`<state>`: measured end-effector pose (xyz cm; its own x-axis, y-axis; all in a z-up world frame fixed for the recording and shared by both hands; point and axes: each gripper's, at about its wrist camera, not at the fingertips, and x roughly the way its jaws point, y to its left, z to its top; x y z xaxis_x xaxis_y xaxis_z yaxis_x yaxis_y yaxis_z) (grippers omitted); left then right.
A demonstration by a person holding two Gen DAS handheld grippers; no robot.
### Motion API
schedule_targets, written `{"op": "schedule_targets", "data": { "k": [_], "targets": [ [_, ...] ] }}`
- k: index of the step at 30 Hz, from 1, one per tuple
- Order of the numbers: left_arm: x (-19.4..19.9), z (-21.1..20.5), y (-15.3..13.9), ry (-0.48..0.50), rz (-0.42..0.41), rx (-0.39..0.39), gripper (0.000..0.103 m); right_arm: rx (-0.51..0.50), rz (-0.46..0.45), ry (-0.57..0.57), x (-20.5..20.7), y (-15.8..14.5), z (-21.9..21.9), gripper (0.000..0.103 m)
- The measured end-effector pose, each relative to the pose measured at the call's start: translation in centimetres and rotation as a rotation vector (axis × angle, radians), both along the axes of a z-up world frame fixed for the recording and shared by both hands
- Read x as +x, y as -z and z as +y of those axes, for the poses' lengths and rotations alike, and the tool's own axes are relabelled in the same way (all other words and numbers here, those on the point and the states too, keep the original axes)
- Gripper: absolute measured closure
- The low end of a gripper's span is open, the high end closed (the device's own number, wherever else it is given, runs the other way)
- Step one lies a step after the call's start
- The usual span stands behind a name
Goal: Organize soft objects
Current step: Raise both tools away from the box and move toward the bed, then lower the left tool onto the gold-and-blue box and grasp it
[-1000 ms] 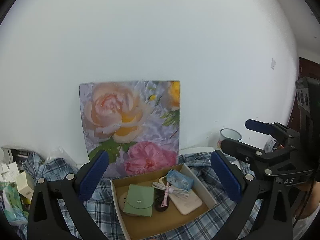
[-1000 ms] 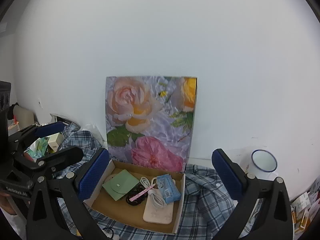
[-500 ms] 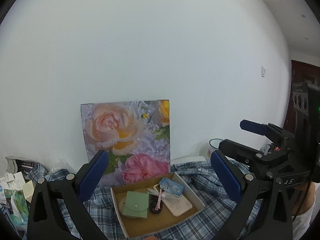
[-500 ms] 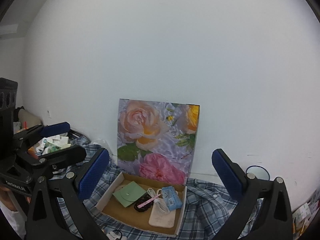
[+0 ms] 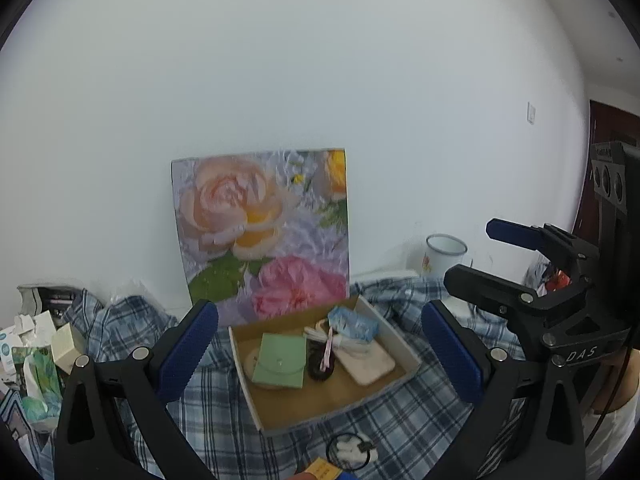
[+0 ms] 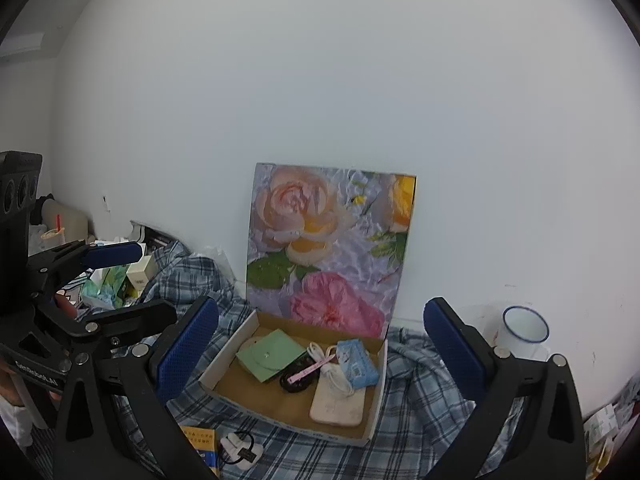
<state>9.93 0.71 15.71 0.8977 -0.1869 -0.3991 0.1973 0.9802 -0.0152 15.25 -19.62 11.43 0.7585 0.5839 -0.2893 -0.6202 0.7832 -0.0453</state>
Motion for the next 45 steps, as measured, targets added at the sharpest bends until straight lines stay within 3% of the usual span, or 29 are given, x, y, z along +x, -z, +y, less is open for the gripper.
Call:
{"op": "schedule_targets", "data": {
  "k": [7,16,35,45],
  "targets": [
    [-0.1,-0.1,2.7,-0.022,0.049,0.042,0.0,-0.01,0.055,-0.029,0.4,3.6,0.3,0.001],
    [0.0,0.6,6.0,-0.033,0.126,0.042,0.0,-0.066,0.11,-0.065,0.8,7.3,1.5,0.001],
    [0.4,1.2,9.9,0.007,0.233,0.045,0.0,-0.14,0.175,-0.08,1.4,10.9,3.7,0.001],
    [0.7,1.8,12.5,0.059,0.331,0.001,0.0,-0.169,0.22,-0.119,1.8,12.5,4.7,0.001]
  ]
}}
